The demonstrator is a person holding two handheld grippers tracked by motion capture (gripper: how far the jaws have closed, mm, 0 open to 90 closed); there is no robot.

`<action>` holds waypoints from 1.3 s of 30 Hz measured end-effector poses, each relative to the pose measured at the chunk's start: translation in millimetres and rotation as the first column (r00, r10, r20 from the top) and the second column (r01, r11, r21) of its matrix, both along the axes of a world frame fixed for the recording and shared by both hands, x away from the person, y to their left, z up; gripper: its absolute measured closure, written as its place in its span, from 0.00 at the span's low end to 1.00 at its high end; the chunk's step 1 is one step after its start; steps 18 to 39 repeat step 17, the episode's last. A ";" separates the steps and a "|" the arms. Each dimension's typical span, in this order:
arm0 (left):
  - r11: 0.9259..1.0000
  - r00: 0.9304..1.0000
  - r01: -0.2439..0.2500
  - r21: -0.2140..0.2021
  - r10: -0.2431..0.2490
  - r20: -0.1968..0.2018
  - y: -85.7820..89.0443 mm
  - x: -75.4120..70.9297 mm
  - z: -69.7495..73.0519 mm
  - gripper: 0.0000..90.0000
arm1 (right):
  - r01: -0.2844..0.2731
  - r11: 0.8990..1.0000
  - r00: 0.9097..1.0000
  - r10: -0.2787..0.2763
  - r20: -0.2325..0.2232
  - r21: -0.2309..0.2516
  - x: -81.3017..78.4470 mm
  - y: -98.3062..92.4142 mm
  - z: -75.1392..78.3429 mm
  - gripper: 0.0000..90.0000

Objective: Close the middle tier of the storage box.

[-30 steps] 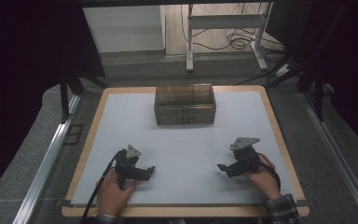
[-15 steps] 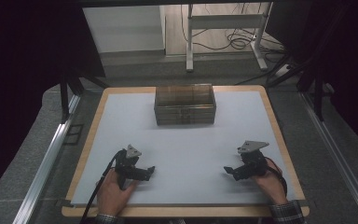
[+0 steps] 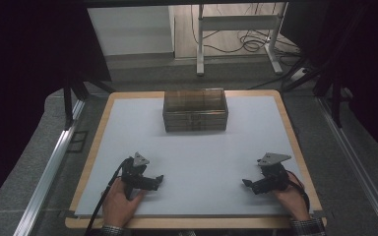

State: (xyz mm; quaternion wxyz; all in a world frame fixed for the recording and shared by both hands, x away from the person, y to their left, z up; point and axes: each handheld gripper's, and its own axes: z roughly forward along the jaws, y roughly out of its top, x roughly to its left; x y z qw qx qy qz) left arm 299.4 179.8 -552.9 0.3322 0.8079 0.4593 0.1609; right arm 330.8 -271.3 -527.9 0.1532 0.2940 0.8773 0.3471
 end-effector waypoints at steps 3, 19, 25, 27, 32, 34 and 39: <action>1.000 1.000 0.000 0.000 0.000 0.000 0.0 0.0 0.0 0.00 | 0.005 1.000 1.000 -0.005 -0.004 -0.002 -1.2 -1.2 -2.9 0.03; 1.000 1.000 -0.001 -0.002 0.001 0.002 0.0 -0.1 -0.1 0.00 | 0.010 1.000 1.000 -0.010 -0.015 0.006 -1.5 -2.8 -4.5 0.02; 1.000 1.000 -0.001 -0.002 0.001 0.002 0.0 -0.1 -0.1 0.00 | 0.010 1.000 1.000 -0.010 -0.015 0.006 -1.5 -2.8 -4.5 0.02; 1.000 1.000 -0.001 -0.002 0.001 0.002 0.0 -0.1 -0.1 0.00 | 0.010 1.000 1.000 -0.010 -0.015 0.006 -1.5 -2.8 -4.5 0.02; 1.000 1.000 -0.001 -0.002 0.001 0.002 0.0 -0.1 -0.1 0.00 | 0.010 1.000 1.000 -0.010 -0.015 0.006 -1.5 -2.8 -4.5 0.02; 1.000 1.000 -0.001 -0.002 0.001 0.002 0.0 -0.1 -0.1 0.00 | 0.010 1.000 1.000 -0.010 -0.015 0.006 -1.5 -2.8 -4.5 0.02; 1.000 1.000 -0.001 -0.002 0.001 0.002 0.0 -0.1 -0.1 0.00 | 0.010 1.000 1.000 -0.010 -0.015 0.006 -1.5 -2.8 -4.5 0.02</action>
